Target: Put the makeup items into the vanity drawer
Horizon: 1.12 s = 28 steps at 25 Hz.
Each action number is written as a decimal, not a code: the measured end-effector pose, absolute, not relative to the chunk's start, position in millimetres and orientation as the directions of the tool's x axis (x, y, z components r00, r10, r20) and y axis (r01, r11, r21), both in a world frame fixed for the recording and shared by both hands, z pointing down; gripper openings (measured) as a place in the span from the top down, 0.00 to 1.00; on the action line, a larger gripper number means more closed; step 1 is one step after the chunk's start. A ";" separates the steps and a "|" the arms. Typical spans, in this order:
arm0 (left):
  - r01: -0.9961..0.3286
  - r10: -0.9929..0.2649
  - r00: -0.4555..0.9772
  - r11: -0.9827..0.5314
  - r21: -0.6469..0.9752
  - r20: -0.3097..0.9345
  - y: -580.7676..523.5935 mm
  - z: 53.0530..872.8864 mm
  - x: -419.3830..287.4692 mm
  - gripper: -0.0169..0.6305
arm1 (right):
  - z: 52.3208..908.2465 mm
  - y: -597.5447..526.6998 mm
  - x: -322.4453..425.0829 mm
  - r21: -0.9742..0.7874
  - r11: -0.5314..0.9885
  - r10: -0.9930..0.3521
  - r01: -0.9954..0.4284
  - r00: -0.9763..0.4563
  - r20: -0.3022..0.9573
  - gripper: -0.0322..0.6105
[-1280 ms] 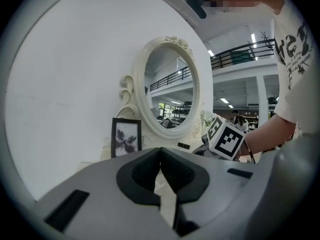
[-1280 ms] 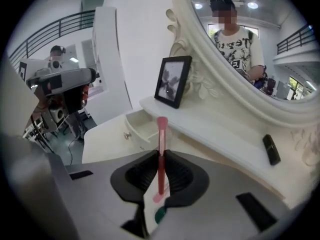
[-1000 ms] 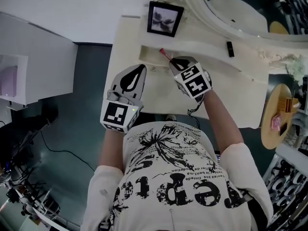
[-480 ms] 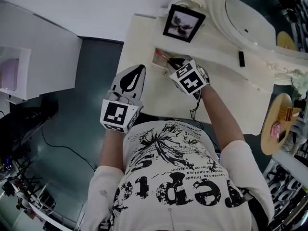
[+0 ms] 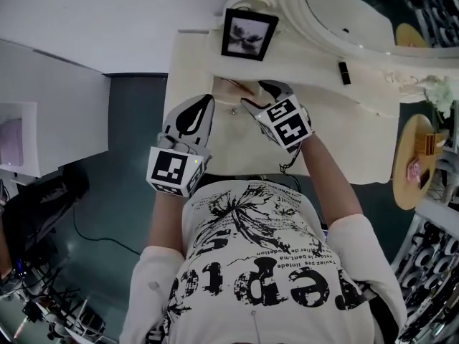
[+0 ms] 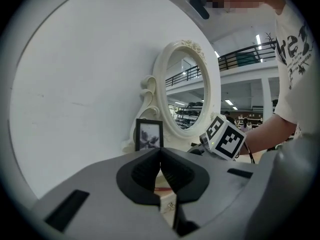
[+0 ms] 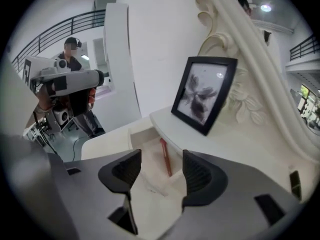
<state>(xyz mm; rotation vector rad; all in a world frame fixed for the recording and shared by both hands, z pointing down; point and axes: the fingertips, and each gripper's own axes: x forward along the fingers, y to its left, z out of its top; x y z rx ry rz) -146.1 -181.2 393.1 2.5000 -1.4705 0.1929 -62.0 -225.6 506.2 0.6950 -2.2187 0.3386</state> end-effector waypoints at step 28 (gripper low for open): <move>-0.643 -0.571 0.756 -0.739 0.200 0.319 -191.2 440.6 50.1 0.95 | 603.7 -151.1 154.2 -0.140 0.497 -0.353 -0.856 -0.347 0.869 0.68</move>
